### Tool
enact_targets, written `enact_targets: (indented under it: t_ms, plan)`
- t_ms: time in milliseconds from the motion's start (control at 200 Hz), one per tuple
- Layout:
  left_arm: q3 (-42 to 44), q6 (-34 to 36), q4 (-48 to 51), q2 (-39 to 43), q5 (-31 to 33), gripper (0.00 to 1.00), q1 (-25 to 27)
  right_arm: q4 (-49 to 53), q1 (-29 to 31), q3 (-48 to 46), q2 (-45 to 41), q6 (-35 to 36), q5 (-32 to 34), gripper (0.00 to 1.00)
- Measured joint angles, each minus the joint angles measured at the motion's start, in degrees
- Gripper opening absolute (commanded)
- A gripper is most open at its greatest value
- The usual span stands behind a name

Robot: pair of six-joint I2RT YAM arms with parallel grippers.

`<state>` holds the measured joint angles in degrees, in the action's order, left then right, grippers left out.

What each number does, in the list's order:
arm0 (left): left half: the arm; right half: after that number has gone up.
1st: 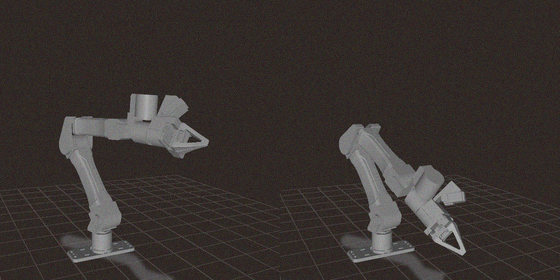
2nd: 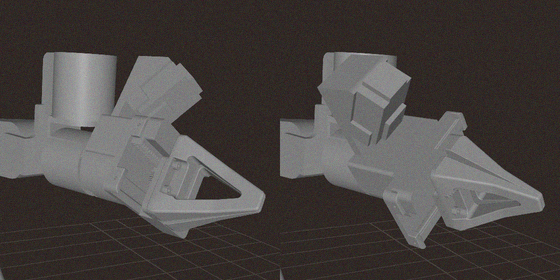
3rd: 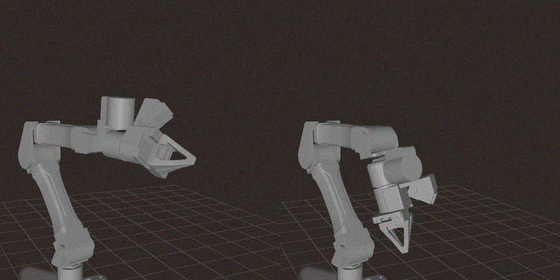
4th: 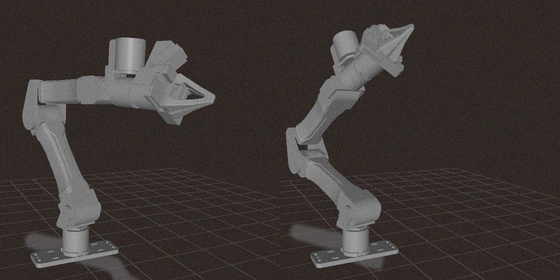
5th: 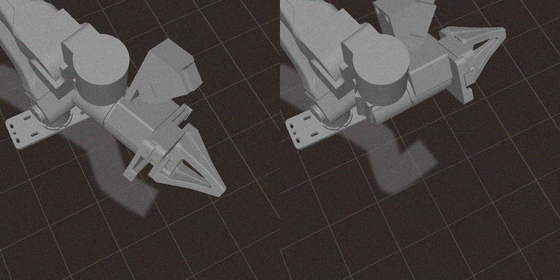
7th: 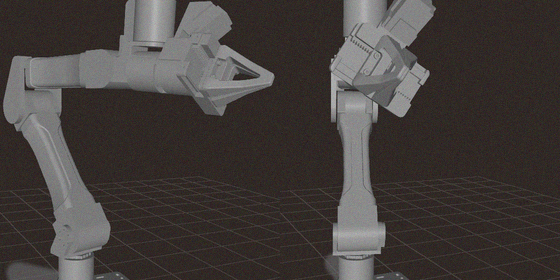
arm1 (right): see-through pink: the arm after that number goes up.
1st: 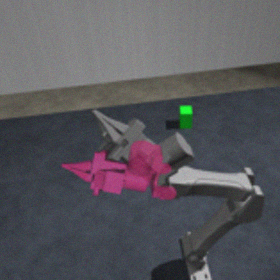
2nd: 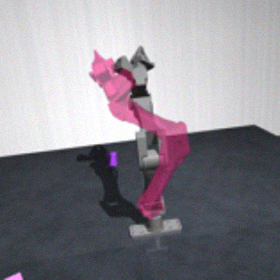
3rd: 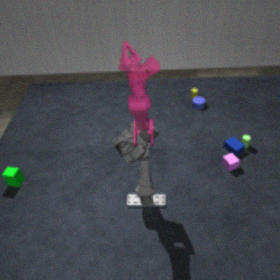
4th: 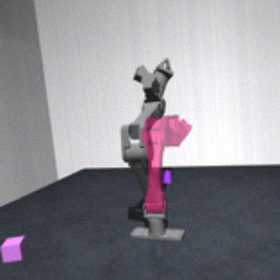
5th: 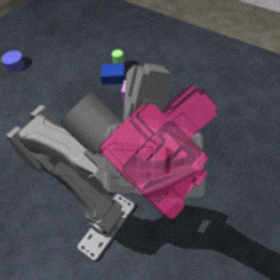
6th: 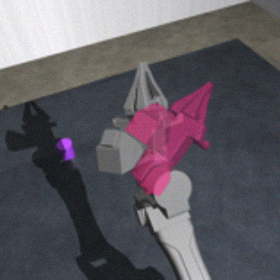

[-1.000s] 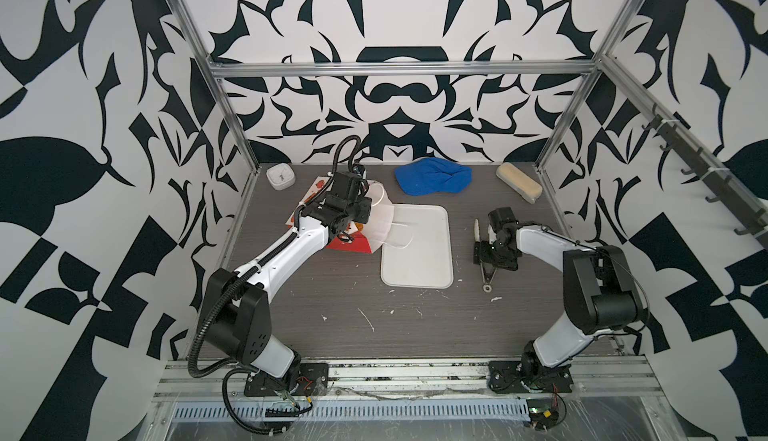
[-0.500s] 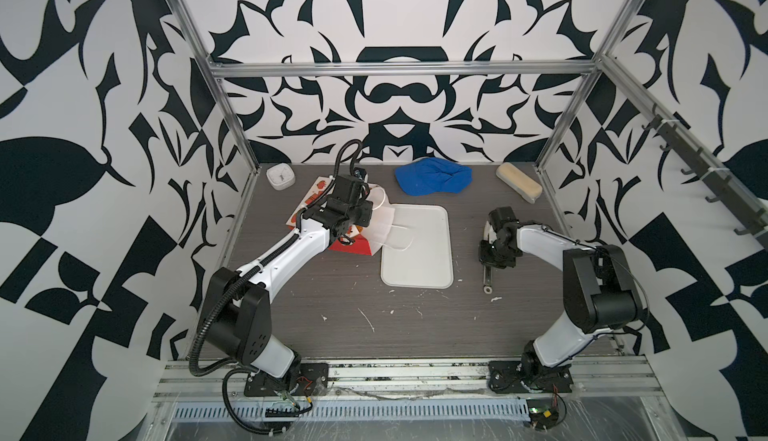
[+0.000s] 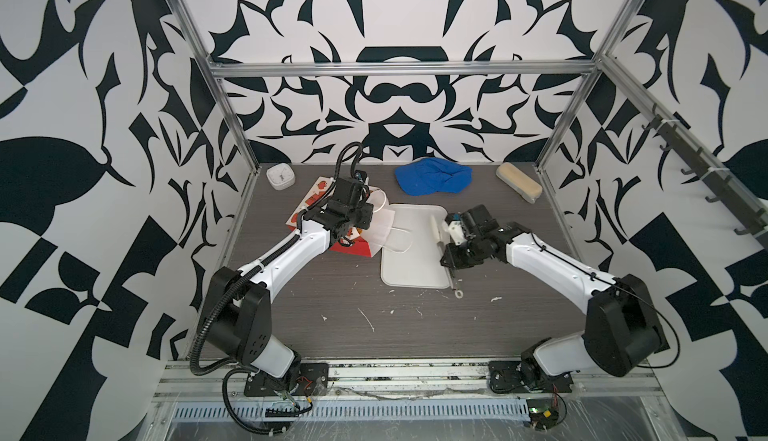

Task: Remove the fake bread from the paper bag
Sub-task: 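Lift the tongs with the right gripper and insert them into the bag mouth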

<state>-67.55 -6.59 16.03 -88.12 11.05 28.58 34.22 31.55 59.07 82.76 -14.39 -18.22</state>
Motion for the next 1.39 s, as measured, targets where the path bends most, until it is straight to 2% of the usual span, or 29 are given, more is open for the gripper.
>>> enact_targets:
  t_ms: [145, 295, 580, 820, 1175, 1395]
  plan:
    - [0.98, 0.22, -0.15, 0.26, -0.98, 0.0, 0.0, 1.05, 10.4, 5.9, 2.4, 1.92, -0.28, 0.1]
    - [3.76, 0.63, -0.35, 2.91, -2.16, 0.0, 0.0, -0.15, 13.86, 8.41, 8.24, 2.6, -0.55, 0.19]
    - [8.59, 2.91, -0.83, 10.36, -4.63, 0.0, 0.07, -1.01, 14.8, 10.64, 16.74, 2.78, -0.33, 0.28]
    - [10.16, 3.89, -1.07, 11.45, -7.13, 0.0, 0.22, -2.97, 14.8, 15.65, 20.37, 2.78, -0.09, 0.35]
    - [10.95, 5.62, -1.27, 12.87, -8.83, 0.0, 0.48, -3.63, 14.43, 17.07, 20.98, 3.63, 1.01, 0.41]
    - [12.66, 6.62, -1.01, 15.1, -10.14, 0.0, 0.55, -5.9, 13.11, 13.9, 18.21, 5.11, 1.01, 0.45]
